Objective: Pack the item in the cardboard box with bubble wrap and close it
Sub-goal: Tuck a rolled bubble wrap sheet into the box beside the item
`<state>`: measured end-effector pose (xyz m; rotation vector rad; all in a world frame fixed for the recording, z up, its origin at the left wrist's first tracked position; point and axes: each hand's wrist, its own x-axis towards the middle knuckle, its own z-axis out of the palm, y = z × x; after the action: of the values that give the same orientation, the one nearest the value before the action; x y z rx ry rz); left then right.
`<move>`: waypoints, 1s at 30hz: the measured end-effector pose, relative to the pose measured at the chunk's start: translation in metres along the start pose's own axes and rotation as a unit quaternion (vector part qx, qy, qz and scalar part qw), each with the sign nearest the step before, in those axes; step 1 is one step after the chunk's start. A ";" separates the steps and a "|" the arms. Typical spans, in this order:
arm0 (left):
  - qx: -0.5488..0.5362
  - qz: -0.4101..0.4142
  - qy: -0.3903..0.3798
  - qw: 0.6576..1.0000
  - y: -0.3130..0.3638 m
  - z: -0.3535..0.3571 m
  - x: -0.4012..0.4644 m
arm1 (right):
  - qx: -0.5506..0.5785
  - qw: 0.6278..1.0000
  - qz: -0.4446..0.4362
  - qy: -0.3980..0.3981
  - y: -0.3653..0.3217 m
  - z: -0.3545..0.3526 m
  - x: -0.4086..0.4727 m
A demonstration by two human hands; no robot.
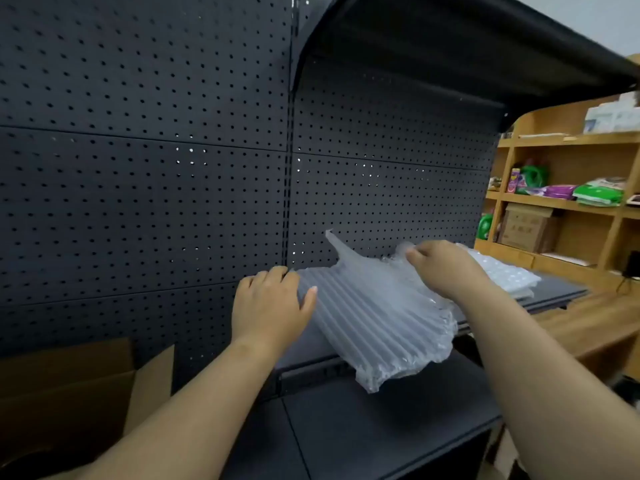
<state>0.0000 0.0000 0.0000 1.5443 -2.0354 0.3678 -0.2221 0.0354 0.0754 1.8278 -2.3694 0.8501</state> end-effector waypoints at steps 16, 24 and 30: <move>0.049 -0.006 -0.021 0.999 0.017 0.025 0.023 | 0.099 0.979 0.019 -0.177 0.024 0.057 0.019; 0.057 -0.016 -0.042 0.997 0.008 0.032 0.022 | 0.005 0.954 0.090 -0.287 0.017 0.076 0.021; 0.064 -0.022 -0.045 0.997 -0.001 0.032 0.020 | 0.034 0.952 0.099 -0.289 0.015 0.079 0.020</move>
<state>-0.0115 -0.0332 -0.0147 1.7091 -2.0784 0.4261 -0.2183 -0.0136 0.0094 2.1265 -2.9357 0.4448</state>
